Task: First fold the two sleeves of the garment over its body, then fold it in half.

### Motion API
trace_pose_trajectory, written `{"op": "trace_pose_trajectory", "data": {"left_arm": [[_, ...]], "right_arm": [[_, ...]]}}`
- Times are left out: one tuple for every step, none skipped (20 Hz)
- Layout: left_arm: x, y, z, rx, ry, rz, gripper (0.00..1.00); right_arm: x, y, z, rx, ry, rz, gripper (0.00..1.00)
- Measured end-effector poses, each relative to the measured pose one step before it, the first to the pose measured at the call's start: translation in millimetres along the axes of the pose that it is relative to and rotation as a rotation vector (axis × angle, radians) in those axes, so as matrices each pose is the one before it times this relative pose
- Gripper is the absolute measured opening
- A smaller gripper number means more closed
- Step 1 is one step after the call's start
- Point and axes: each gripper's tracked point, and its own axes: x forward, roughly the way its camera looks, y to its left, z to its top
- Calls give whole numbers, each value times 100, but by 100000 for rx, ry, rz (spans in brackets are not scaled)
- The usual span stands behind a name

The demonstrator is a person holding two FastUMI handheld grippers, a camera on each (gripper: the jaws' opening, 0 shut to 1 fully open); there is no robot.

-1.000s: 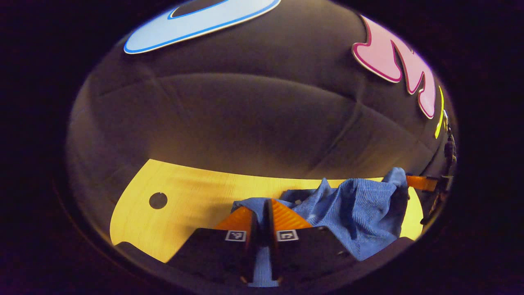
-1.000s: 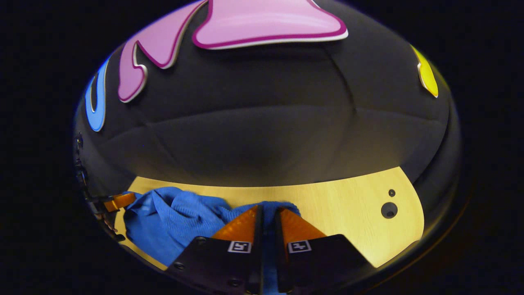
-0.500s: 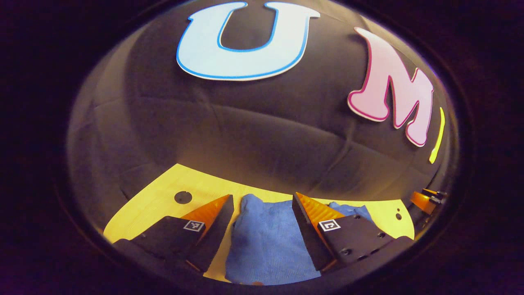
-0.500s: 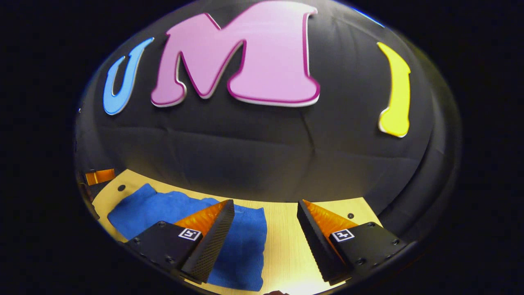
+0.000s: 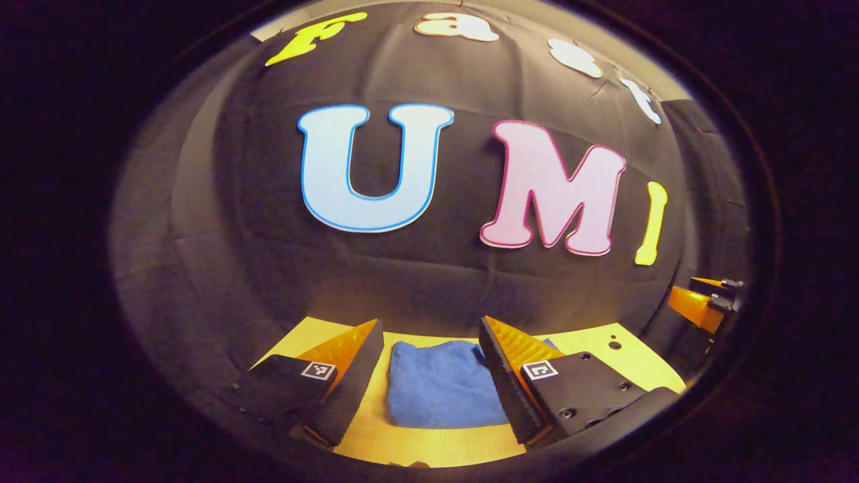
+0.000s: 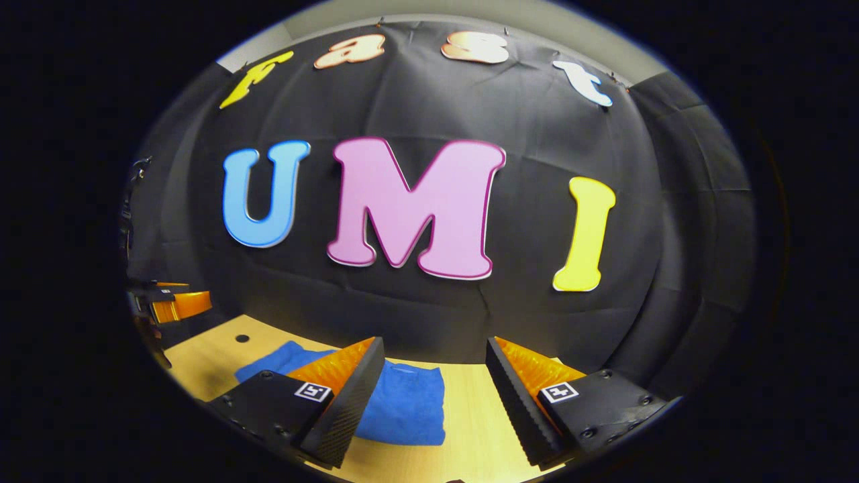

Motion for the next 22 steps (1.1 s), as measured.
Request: {"op": "trace_pose_trajectory", "data": {"left_arm": [[-1633,-364,1102,2564,-6021,-550,83],[-2003,223,85,2627,-2547,732,81],[-2240,-19,276,2961,-1524,952,81],[-2396,-274,338,2702,-1987,531,81],[-2264,-229,573,2086,-2884,162,81],[-2484,-218,668,1373,-3044,-184,80],[-2581,-297,451,772,-2129,-963,81],[-2086,-486,-508,-360,-548,-897,80],[-2457,-485,-488,-1406,797,-1166,81],[-2305,-352,-943,-2029,1010,-1247,81],[-1821,-433,-1061,-1198,1338,-1590,81],[-2029,-276,-950,-1317,1262,349,81],[-1808,-59,-951,-903,254,-464,81],[-1447,-397,-680,-1545,-483,-213,81],[-1446,-211,-359,-1846,-2086,65,81],[-1380,70,-30,-2788,-3120,1350,82],[-1168,193,169,-3644,-2474,1776,81],[-879,-209,-11,-3232,-2410,209,81],[-530,-196,382,-2095,-2453,104,81],[-240,229,349,-723,-2041,1151,81],[-33,348,342,228,-814,1132,81],[78,60,24,300,-122,163,81]], "right_arm": [[-2309,578,838,139,-1740,352,96],[-2200,661,570,-78,-1760,600,96],[-2166,546,596,-205,-1720,-280,96],[-1935,542,268,34,-765,-371,96],[-1816,387,93,747,-250,-899,96],[-2156,632,-46,1309,-286,474,96],[-1873,748,49,1832,-228,667,96],[-1646,586,114,872,-889,1450,96],[-1528,81,242,-1142,-1843,-695,96],[-1498,-470,306,-2358,-2057,-125,96],[-1496,-437,476,-2924,-2302,-555,96],[-1482,-476,245,-1563,-1609,-820,96],[-1687,-232,69,1218,-966,-606,96],[-1587,35,236,3326,-1063,386,96],[-1396,356,284,3299,-1334,1345,96],[-1265,-24,96,1676,-983,-162,96],[-1149,-406,-351,846,597,-1026,96],[-1034,284,-702,143,1890,345,96],[-670,391,-830,-108,2701,329,96],[-263,564,-323,336,1669,1330,95],[-84,938,51,573,781,2140,96],[121,634,156,195,-209,1654,96]]}}
